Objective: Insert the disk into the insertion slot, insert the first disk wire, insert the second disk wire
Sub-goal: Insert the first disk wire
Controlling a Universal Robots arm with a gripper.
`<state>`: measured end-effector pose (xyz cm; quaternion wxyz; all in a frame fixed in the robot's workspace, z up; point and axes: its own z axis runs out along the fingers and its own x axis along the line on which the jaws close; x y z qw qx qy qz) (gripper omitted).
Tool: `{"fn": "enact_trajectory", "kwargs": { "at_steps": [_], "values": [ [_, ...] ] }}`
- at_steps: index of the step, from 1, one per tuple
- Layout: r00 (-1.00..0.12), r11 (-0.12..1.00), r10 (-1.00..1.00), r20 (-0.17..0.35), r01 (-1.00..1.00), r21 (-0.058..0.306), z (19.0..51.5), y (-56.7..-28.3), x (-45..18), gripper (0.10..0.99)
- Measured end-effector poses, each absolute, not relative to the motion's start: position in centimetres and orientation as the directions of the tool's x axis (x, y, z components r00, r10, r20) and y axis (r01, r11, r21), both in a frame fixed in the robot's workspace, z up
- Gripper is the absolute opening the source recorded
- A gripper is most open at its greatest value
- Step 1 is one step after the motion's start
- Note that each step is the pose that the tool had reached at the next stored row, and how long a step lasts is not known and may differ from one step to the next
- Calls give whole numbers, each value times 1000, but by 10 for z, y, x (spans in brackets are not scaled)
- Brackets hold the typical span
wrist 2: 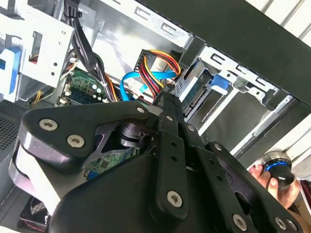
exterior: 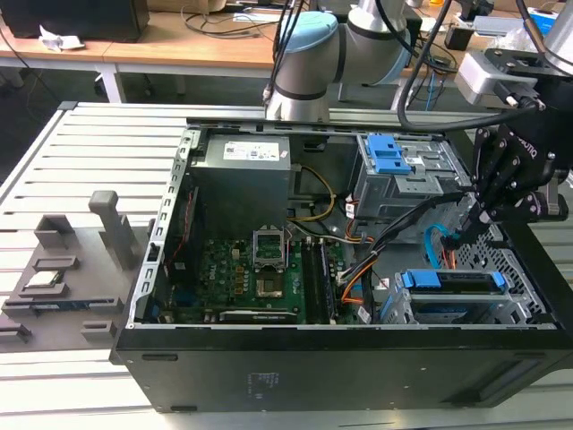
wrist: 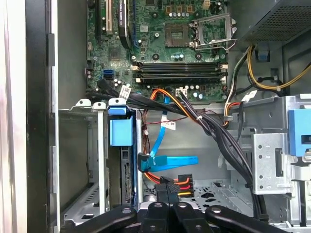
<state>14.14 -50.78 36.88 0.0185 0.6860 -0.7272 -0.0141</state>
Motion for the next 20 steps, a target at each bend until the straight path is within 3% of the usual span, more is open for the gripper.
{"fn": "enact_trajectory", "kwargs": {
  "at_steps": [3, 5, 6, 7, 20],
  "values": [
    [-58, 58, -998, 7, -997, 46, 369, -508, 141, 106],
    [-58, 58, -998, 7, -997, 46, 368, -508, 141, 235],
    [-58, 58, -998, 7, -997, 46, 368, -508, 141, 235],
    [-58, 58, -998, 7, -997, 46, 368, -508, 141, 302],
    [-58, 59, -998, 20, -997, 45, 355, -506, 141, 302]
  ]
}}
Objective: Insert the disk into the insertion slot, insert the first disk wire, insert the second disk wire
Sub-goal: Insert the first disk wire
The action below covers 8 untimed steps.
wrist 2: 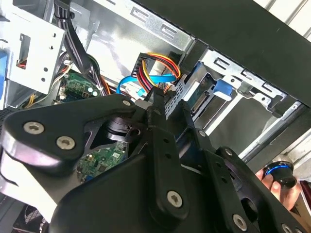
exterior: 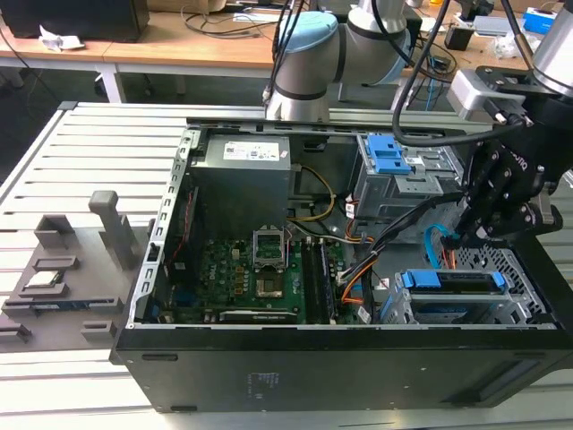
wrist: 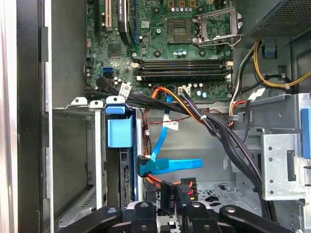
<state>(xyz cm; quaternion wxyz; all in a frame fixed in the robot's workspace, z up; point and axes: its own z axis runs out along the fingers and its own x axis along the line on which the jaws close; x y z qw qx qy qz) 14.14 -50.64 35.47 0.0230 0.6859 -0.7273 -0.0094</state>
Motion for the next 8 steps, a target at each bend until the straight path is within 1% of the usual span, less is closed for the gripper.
{"fn": "enact_trajectory", "kwargs": {
  "at_steps": [4, 5, 6, 8],
  "values": [
    [-58, 59, -998, 20, -997, 45, 355, -506, 141, 302],
    [-58, 59, -998, 20, -997, 45, 354, -506, 141, 286],
    [-58, 59, -998, 20, -997, 45, 354, -506, 141, 169],
    [-58, 59, -998, 20, -997, 45, 354, -506, 141, 169]
  ]
}}
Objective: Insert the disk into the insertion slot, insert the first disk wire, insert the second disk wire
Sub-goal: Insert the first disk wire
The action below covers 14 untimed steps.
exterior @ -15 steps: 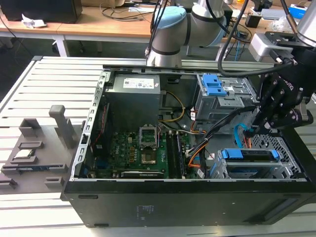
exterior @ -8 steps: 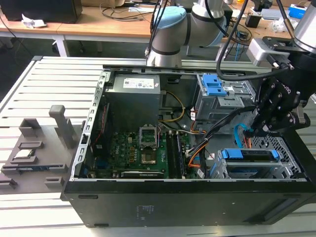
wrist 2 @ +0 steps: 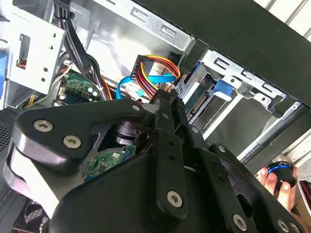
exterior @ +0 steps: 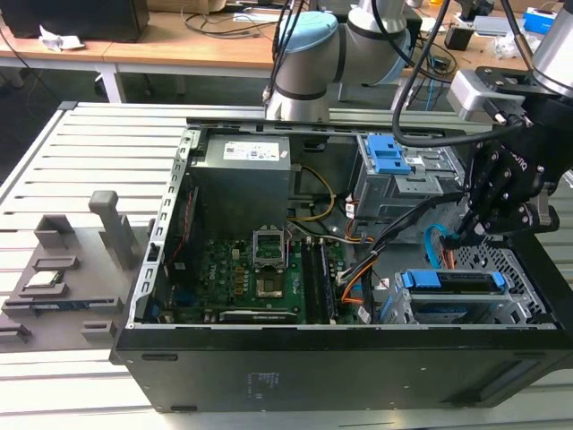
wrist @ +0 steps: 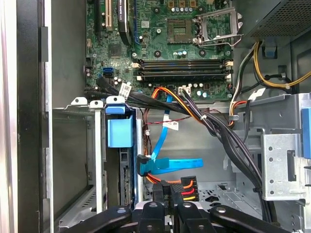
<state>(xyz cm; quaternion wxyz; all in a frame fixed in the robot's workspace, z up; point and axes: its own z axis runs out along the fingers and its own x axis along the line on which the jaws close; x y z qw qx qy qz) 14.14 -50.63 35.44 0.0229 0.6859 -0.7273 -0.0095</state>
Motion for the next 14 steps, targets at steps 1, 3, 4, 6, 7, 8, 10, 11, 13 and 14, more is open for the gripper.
{"fn": "enact_trajectory", "kwargs": {
  "at_steps": [1, 3, 4, 6, 7, 8, 10, 11, 13, 14],
  "values": [
    [-58, 59, -998, 20, -997, 45, 354, -506, 141, 169],
    [-58, 59, -998, 20, -997, 45, 354, -506, 141, 169],
    [-58, 59, -998, 20, -997, 45, 354, -506, 141, 169],
    [-58, 59, -998, 20, -997, 45, 354, -506, 141, 169],
    [-58, 59, -998, 20, -997, 45, 354, -506, 141, 169],
    [-58, 59, -998, 20, -997, 45, 354, -507, 141, 169],
    [-58, 59, -998, 20, -997, 45, 354, -510, 141, 169],
    [-58, 59, -998, 20, -997, 45, 354, -511, 141, 169],
    [-58, 59, -998, 20, -997, 45, 354, -517, 141, 169],
    [-58, 59, -998, 20, -997, 45, 354, -519, 141, 169]
  ]
}}
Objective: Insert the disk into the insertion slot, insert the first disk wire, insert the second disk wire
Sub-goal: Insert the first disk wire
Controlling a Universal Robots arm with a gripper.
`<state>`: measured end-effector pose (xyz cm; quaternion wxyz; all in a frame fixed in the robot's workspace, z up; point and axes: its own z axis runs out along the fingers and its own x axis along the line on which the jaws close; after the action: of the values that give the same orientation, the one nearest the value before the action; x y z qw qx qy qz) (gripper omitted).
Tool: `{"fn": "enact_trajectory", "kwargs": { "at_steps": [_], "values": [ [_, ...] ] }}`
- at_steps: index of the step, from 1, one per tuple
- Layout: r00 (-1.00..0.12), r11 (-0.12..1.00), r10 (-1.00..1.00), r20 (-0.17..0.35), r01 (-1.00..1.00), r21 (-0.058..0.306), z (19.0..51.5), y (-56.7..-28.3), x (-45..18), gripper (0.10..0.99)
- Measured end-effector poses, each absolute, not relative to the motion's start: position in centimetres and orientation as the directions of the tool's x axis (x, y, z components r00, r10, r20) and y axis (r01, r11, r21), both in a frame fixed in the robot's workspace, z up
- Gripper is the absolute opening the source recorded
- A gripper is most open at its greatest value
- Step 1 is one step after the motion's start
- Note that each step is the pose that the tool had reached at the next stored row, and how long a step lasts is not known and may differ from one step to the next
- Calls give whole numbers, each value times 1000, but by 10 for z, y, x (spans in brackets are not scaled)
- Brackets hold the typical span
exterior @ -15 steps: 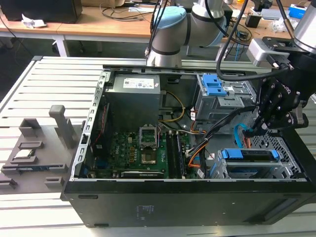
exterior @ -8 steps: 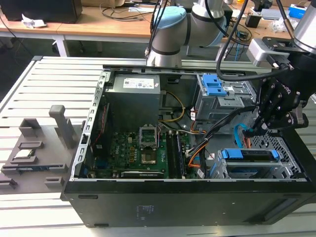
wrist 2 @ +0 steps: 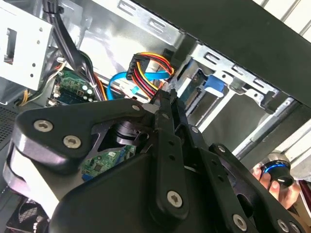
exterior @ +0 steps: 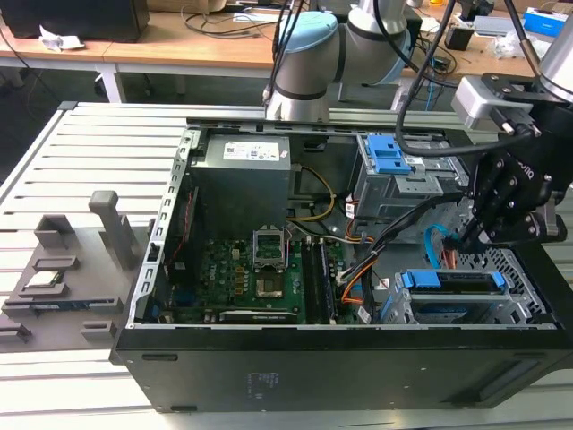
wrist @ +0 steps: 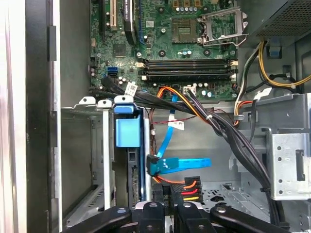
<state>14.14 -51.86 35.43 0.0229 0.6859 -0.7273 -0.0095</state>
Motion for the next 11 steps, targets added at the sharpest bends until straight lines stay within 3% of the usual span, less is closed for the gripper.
{"fn": "enact_trajectory", "kwargs": {
  "at_steps": [11],
  "values": [
    [-58, 59, -998, 20, -997, 45, 352, -541, 141, 169]
  ]
}}
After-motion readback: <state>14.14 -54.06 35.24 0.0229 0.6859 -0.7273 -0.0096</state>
